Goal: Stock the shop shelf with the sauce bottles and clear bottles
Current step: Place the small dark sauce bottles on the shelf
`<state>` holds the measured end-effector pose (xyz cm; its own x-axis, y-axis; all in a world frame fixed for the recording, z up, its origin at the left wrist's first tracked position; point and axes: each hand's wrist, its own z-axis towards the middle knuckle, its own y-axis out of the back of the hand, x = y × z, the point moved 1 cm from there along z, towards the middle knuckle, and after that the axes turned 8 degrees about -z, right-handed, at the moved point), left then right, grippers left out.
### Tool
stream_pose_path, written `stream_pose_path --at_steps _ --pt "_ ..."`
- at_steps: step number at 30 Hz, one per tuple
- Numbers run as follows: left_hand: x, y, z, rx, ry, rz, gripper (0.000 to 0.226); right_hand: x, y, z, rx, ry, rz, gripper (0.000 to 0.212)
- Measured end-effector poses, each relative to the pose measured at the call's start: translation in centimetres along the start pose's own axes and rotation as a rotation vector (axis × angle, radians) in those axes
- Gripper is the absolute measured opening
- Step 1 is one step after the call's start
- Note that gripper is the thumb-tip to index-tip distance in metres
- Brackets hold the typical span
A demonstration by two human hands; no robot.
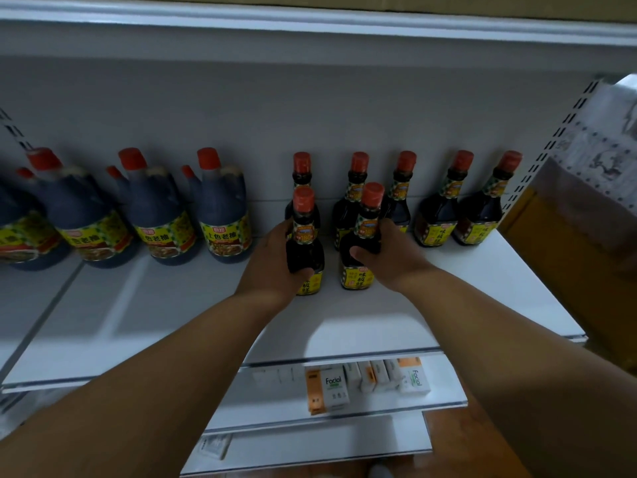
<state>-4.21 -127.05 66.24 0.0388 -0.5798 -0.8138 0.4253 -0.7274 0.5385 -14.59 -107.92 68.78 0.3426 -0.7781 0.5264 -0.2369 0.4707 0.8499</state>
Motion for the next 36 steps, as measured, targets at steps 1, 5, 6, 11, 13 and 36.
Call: stream_pose_path --at_steps 1,5,6,11,13,36 --pt "0.1 0.0 -0.4 -0.019 0.018 -0.008 0.081 -0.1 -0.2 -0.4 -0.029 -0.023 0.002 0.057" --pt "0.7 -0.4 -3.0 -0.123 0.110 -0.036 0.081 -1.1 -1.6 -2.5 -0.142 -0.064 0.026 0.053" --pt "0.8 -0.6 -3.7 -0.158 0.114 -0.028 0.079 -1.3 -1.9 -3.2 -0.174 -0.048 0.025 0.049" --pt "-1.2 -2.3 -6.3 -0.288 0.120 0.056 0.064 -1.2 -2.1 -5.9 -0.146 0.121 -0.003 0.034" --pt "-2.5 -3.0 -7.6 -0.322 0.165 0.066 0.059 -1.3 -1.8 -6.6 -0.105 0.201 -0.010 0.030" --pt "-0.6 16.3 -41.8 -0.449 0.413 0.507 0.053 19.3 -14.2 -27.4 0.152 0.659 0.155 0.021"
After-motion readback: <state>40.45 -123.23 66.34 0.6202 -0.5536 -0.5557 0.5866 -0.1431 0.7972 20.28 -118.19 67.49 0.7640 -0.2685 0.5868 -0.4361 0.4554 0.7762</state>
